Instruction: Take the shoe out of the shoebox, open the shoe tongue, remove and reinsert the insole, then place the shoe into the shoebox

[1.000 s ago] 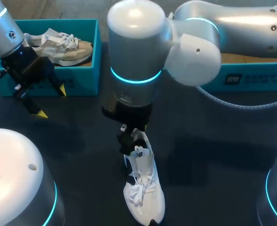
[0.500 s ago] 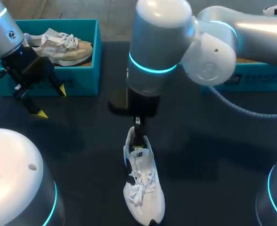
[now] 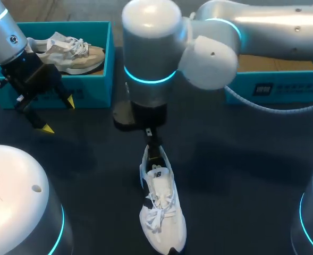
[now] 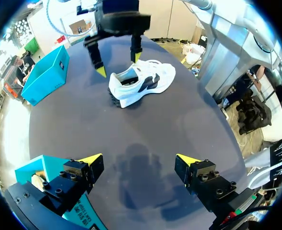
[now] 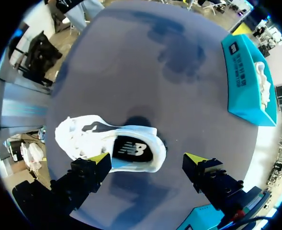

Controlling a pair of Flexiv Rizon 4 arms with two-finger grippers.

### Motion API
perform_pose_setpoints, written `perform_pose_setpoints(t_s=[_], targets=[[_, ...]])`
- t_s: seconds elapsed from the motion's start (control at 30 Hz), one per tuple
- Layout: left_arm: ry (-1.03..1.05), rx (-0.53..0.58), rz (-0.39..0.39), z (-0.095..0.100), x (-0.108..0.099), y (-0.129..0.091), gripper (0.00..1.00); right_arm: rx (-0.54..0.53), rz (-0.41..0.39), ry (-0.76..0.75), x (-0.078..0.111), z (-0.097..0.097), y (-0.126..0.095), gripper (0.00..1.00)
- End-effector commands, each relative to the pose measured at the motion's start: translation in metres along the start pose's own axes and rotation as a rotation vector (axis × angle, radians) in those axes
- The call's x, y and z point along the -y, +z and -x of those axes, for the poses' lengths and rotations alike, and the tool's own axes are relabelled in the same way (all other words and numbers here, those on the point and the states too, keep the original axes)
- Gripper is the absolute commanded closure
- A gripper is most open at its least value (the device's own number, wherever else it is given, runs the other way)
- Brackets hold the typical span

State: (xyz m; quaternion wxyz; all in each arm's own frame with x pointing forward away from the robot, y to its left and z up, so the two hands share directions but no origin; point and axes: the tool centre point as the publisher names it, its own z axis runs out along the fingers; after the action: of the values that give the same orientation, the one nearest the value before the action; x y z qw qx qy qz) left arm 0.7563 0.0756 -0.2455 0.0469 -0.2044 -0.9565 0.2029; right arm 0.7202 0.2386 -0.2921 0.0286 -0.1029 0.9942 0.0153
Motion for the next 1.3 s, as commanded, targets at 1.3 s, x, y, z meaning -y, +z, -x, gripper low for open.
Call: perform_pose_setpoints(t_s=[1.3], targets=[[0.000, 0.000, 0.002, -0.001, 0.000, 0.000, 0.00, -0.036, -0.051, 0.031, 0.020, 0.018, 0.082, 0.00]])
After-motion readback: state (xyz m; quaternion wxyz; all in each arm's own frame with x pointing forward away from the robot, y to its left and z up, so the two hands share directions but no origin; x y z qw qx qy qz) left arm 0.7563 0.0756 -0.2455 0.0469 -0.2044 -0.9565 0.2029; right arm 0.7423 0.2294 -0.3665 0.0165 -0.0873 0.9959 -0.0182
